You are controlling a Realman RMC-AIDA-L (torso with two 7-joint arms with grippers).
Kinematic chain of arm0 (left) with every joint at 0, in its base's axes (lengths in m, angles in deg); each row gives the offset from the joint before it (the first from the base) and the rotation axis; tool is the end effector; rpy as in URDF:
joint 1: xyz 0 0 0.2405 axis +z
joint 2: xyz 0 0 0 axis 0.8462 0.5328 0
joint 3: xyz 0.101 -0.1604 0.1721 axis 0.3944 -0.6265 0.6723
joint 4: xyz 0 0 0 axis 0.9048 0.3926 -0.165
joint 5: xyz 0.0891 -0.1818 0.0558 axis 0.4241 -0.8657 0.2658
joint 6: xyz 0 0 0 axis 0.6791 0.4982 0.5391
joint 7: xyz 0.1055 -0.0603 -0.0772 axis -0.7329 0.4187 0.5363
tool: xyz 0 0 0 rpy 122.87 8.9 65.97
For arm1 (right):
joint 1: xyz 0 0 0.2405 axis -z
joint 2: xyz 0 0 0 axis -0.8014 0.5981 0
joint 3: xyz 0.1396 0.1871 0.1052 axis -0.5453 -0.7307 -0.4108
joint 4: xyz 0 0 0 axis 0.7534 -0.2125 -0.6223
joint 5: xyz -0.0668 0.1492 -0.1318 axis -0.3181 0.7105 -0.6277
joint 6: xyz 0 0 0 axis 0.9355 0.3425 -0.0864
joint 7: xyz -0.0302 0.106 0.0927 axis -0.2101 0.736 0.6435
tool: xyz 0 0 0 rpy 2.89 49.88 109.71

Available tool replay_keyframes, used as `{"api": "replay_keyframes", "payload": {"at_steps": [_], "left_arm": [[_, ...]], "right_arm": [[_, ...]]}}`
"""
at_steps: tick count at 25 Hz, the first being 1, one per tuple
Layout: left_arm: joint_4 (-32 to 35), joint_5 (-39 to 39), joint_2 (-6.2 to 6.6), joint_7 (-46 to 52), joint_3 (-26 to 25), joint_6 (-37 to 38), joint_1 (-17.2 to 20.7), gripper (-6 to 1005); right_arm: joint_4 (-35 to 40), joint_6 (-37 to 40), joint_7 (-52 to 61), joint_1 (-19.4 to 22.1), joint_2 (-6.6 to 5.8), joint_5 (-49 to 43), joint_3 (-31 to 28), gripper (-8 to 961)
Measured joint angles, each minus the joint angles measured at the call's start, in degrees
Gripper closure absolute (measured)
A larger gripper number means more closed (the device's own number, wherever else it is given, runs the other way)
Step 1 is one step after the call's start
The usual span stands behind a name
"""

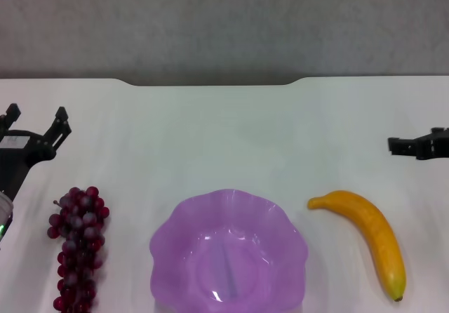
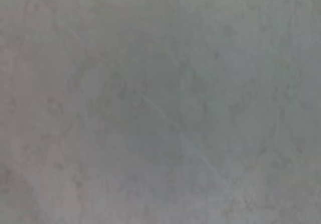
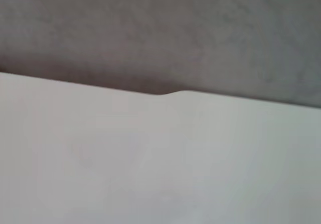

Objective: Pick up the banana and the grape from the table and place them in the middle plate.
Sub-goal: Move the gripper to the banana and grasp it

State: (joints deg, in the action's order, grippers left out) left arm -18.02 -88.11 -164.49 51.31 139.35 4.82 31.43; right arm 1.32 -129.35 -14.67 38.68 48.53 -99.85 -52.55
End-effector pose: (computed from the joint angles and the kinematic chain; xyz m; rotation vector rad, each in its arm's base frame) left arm -0.3356 0.3469 0.0019 -1.6007 -0.5717 -0.6748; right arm 0.2491 0.3696 0.0544 -2.0036 1.0118 0.0411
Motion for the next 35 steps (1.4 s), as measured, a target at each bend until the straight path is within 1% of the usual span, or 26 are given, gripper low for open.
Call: {"api": "replay_keyframes", "payload": {"at_steps": [1,2,3,4,5,9,13,18,20,21,28,35], "left_arm": [[0.0,0.0,0.0,0.0,0.0,0.0,-0.2,120],[0.0,0.0,0.01,0.0,0.0,0.0,-0.3,120],[0.0,0.0,0.01,0.0,0.0,0.0,-0.5,120],[0.0,0.0,0.02,0.0,0.0,0.0,-0.5,120],[-0.1,0.0,0.01,0.0,0.0,0.0,-0.5,120],[0.1,0.0,0.01,-0.1,0.0,0.0,-0.5,121],[0.1,0.0,0.03,-0.1,0.0,0.0,-0.4,121],[0.1,-0.3,0.03,-0.5,-0.3,0.0,-0.1,120],[0.1,-0.4,0.02,-0.5,-0.3,0.0,-0.2,120],[0.1,-0.4,0.02,-0.5,-0.3,0.0,-0.3,120],[0.1,-0.4,0.0,-0.5,-0.1,0.0,-0.7,121],[0.1,-1.2,-0.05,-1.2,-0.8,0.3,-0.5,121]], "right_arm": [[2.0,-1.3,-2.8,-1.5,0.18,3.0,-1.9,115],[2.0,-1.3,-2.8,-1.5,0.18,3.0,-1.9,115],[3.5,-2.1,-3.9,-2.6,0.15,4.7,-2.4,116],[7.5,-4.5,-5.6,-5.2,0.11,6.7,-3.8,117],[7.5,-4.5,-5.6,-5.2,0.11,6.7,-3.8,118],[14.9,-8.6,-8.4,-9.5,0.01,7.1,-8.2,122],[22.6,-10.3,-10.1,-13.9,-0.04,5.7,-12.2,125],[28.5,-10.5,-10.8,-18.1,-0.18,3.8,-12.6,130],[31.6,-10.2,-12.0,-19.9,0.01,3.8,-12.3,132],[31.6,-10.2,-12.0,-19.9,0.01,3.8,-12.3,132],[38.5,-9.6,-14.2,-23.1,0.24,4.5,-11.1,139],[42.6,-8.5,-15.2,-24.0,0.11,4.0,-10.9,145]]}}
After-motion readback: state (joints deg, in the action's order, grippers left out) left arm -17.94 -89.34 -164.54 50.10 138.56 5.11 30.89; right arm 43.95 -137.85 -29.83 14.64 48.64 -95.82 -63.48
